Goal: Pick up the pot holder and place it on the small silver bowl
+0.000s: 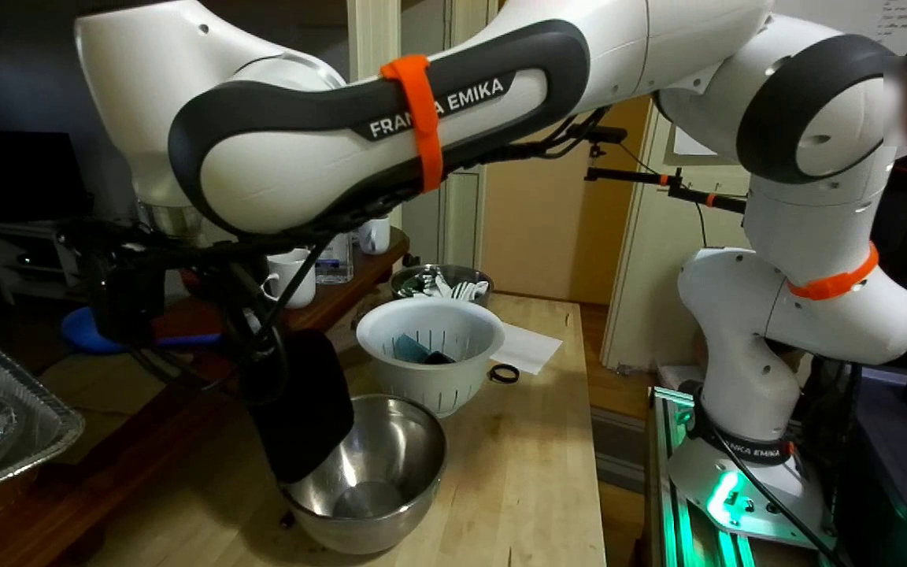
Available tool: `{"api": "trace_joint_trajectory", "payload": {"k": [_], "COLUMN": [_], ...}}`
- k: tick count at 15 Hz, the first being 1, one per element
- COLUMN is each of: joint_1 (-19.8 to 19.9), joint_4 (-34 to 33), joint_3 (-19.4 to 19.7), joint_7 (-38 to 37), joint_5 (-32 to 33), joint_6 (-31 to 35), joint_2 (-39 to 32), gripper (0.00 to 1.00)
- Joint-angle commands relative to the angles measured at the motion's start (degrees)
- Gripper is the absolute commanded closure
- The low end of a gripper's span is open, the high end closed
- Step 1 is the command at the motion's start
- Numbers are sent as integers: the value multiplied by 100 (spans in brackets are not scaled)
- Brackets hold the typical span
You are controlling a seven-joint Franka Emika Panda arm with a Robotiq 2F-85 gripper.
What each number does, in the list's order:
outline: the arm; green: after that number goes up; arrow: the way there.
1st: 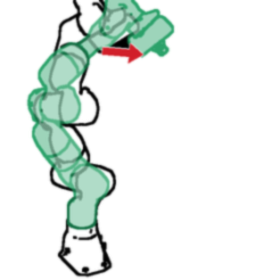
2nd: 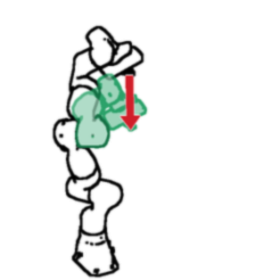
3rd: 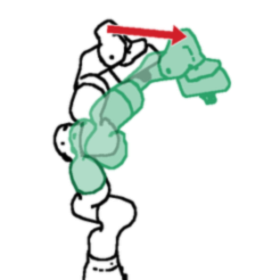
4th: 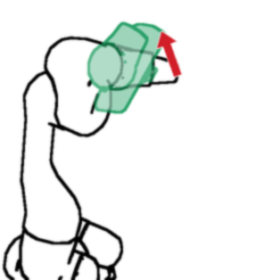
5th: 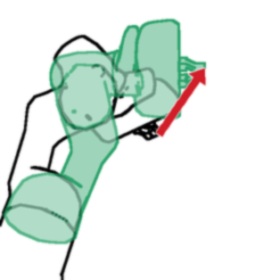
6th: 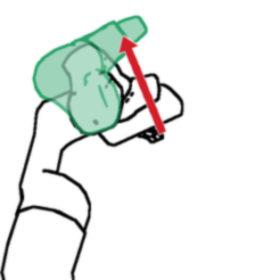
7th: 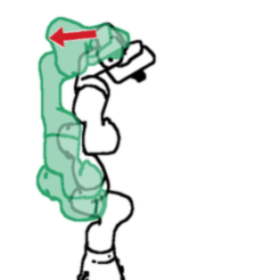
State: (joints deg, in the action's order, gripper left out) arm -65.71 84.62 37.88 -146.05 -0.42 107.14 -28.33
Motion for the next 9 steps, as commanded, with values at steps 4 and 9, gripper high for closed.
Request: {"api": "trace_joint_trajectory", "payload": {"k": [4, 9], "joint_1": [1749, 2659], "joint_4": [16, 206], "joint_3": [-2361, -3287], "joint_7": [-373, -844], "joint_5": [287, 219], "joint_6": [-189, -500], "joint_2": [363, 556], "gripper": [62, 25]}}
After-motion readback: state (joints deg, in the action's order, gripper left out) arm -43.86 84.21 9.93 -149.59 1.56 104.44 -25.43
